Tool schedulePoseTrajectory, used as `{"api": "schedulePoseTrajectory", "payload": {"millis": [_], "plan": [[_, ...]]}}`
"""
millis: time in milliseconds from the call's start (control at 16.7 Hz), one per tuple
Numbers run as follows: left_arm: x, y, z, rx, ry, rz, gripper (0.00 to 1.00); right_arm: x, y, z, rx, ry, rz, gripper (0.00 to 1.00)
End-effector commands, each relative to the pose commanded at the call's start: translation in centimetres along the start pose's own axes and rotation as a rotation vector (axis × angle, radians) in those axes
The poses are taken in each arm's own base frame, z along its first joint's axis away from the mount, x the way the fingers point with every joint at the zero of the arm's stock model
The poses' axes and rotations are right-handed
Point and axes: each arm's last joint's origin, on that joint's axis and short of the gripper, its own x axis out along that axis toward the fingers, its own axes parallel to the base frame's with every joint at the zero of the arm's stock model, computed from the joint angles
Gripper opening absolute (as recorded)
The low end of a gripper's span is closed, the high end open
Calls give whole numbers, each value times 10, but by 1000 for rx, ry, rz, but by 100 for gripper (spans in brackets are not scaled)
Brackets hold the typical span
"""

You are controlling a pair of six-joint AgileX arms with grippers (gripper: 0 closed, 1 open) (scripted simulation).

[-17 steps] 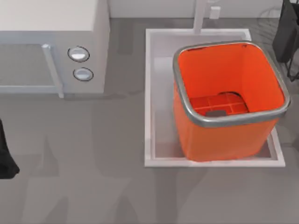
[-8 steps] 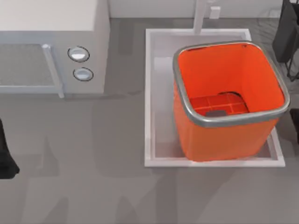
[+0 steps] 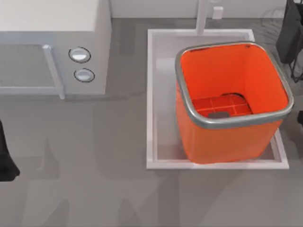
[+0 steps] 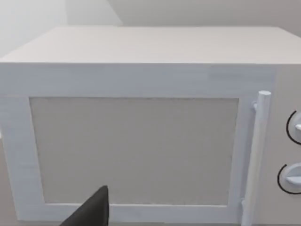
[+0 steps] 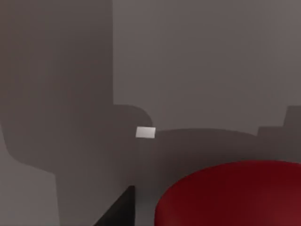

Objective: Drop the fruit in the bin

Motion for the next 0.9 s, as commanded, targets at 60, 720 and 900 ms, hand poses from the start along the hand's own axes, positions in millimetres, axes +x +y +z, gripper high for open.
{"api": "schedulePoseTrajectory", "payload": {"millis": [60, 720, 900], "plan": [[0, 0, 0, 0, 0, 0, 100, 0, 0, 0, 0, 0, 0, 55], [0, 0, 0, 0, 0, 0, 100, 0, 0, 0, 0, 0, 0, 0], [0, 0, 0, 0, 0, 0, 100, 0, 0, 0, 0, 0, 0, 0]]}}
